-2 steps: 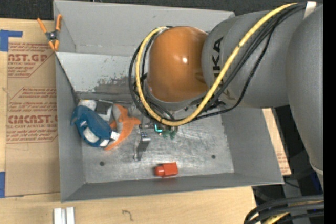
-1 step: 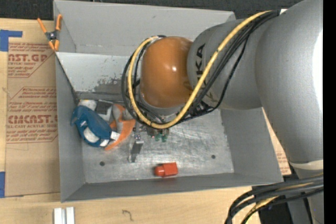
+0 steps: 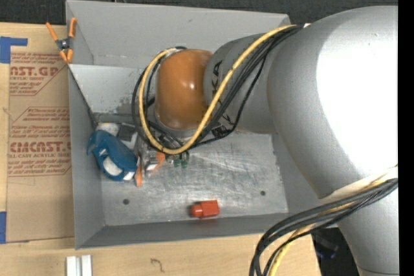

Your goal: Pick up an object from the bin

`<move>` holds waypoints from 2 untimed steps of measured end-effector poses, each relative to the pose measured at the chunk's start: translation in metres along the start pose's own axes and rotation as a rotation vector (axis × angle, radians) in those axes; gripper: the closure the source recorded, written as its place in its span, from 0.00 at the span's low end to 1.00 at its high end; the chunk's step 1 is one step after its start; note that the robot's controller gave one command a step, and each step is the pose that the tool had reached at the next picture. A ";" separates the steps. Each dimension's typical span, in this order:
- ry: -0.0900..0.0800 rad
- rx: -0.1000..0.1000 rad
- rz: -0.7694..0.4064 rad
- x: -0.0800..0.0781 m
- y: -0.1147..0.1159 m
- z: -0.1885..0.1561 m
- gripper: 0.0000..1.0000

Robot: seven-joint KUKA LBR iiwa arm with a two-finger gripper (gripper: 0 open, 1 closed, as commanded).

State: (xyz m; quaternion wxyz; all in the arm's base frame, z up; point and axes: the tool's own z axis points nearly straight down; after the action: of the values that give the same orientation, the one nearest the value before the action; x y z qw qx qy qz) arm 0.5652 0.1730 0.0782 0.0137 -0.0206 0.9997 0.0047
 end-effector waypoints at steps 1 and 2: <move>0.000 0.000 0.000 0.000 0.000 0.000 1.00; 0.030 0.009 -0.009 0.008 0.004 -0.034 1.00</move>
Offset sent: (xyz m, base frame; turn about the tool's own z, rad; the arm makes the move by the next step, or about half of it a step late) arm -0.0118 0.0227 0.1675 -0.0334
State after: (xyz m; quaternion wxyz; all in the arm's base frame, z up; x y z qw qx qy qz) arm 0.5558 0.1763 0.1121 -0.0012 -0.0249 0.9997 -0.0003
